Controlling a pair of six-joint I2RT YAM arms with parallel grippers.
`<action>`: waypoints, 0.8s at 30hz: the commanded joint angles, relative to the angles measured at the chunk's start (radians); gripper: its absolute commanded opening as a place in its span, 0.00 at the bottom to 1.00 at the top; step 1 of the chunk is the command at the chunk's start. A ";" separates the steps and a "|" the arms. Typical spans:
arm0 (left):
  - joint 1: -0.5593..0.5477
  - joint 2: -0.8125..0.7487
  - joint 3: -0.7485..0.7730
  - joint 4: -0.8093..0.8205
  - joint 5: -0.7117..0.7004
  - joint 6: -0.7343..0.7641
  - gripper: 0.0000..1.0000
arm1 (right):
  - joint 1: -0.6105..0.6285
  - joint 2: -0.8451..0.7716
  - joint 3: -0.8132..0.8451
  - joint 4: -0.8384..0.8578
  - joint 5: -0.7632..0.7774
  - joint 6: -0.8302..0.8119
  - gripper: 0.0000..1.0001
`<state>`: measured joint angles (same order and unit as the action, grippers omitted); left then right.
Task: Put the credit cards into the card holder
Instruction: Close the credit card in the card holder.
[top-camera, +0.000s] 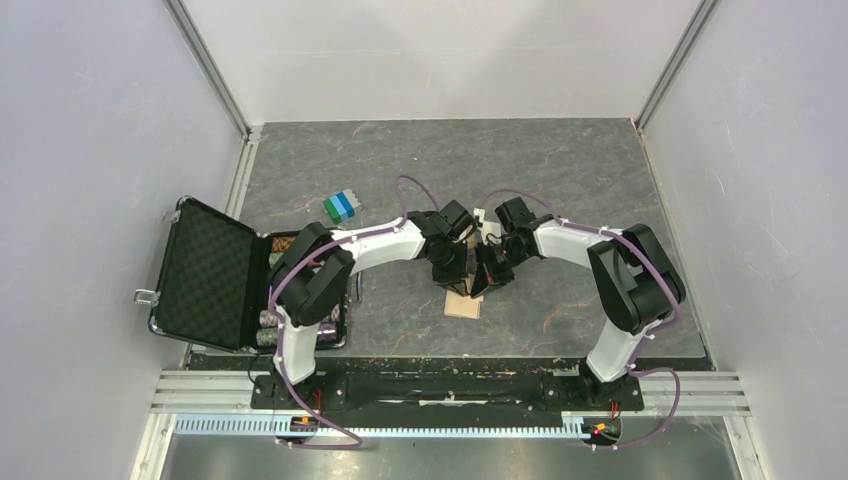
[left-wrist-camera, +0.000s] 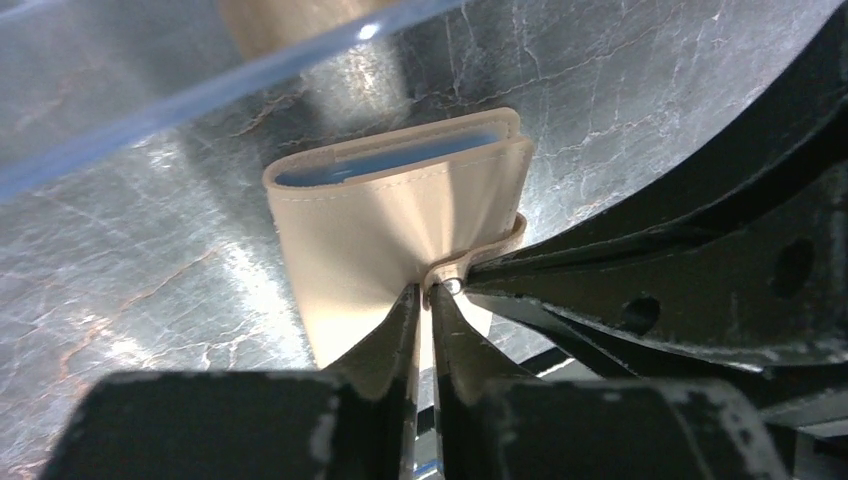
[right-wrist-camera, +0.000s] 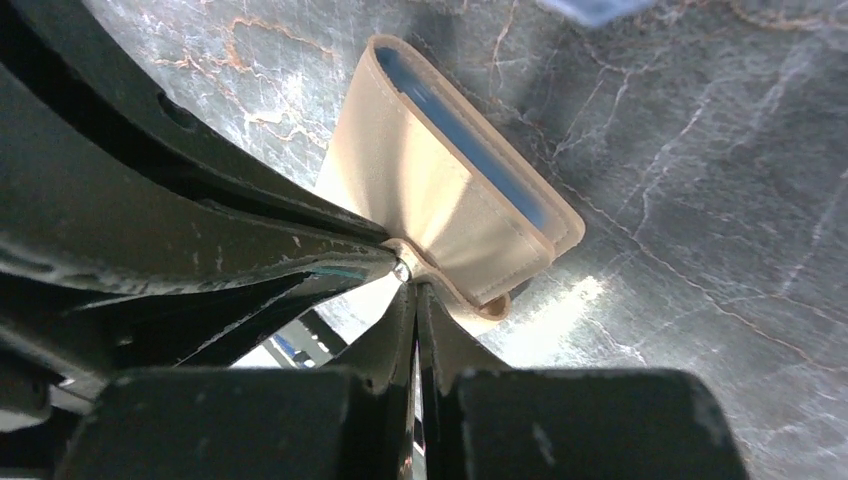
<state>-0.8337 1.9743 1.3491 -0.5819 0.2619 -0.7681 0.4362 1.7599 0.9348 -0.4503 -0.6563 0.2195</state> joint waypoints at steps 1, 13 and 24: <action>0.001 -0.092 -0.029 0.041 -0.137 0.063 0.20 | -0.001 -0.067 0.056 0.020 0.155 -0.054 0.02; 0.104 -0.413 -0.148 0.228 -0.089 -0.012 0.89 | -0.057 -0.273 0.089 0.157 0.124 0.072 0.65; 0.430 -0.773 -0.603 0.605 0.079 -0.254 1.00 | -0.246 -0.449 -0.147 0.403 0.014 0.281 0.92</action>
<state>-0.4870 1.3239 0.8185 -0.1242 0.2794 -0.9199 0.2390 1.3647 0.8444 -0.1772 -0.5880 0.4042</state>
